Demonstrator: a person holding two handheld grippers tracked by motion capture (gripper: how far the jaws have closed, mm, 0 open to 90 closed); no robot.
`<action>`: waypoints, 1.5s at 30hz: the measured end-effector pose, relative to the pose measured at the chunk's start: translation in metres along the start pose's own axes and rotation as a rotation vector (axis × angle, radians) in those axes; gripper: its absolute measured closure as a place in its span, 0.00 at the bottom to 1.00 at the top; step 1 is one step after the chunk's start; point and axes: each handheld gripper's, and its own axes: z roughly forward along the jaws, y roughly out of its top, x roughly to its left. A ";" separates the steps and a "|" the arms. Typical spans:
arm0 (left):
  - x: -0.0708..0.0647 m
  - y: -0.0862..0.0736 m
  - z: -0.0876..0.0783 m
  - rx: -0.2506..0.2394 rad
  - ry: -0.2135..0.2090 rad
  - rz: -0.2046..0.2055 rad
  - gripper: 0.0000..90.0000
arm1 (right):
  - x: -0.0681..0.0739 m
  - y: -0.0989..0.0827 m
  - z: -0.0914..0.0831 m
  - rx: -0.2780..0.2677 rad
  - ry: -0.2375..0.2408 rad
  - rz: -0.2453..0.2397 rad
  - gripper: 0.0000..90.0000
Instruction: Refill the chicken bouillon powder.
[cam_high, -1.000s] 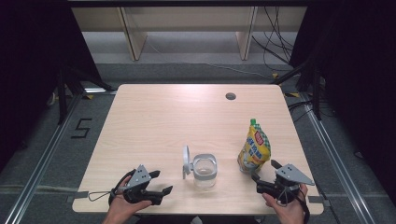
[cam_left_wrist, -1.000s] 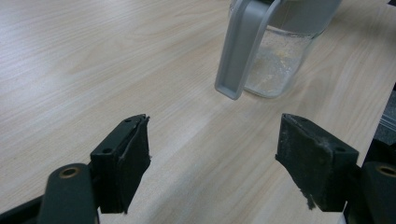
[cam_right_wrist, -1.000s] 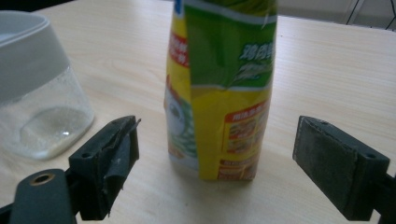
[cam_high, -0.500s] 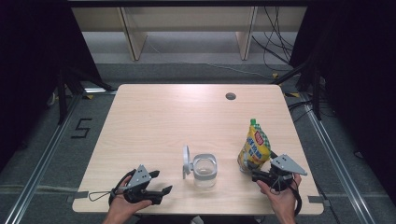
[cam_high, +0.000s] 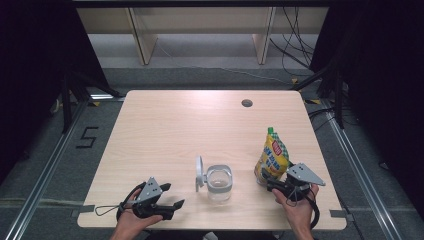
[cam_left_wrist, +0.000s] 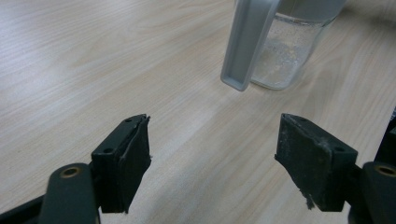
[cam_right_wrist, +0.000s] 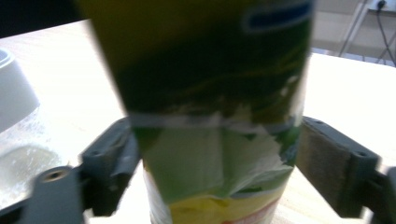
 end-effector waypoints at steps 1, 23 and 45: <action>0.000 0.000 0.000 0.003 -0.003 -0.002 0.28 | 0.000 0.000 0.000 0.002 0.003 -0.005 0.28; -0.002 0.000 0.002 -0.007 -0.008 0.004 0.29 | -0.030 0.001 -0.003 0.010 0.155 -0.043 0.29; -0.001 -0.001 0.005 0.020 -0.022 0.017 0.28 | -0.018 -0.016 0.008 -0.085 0.069 0.073 0.20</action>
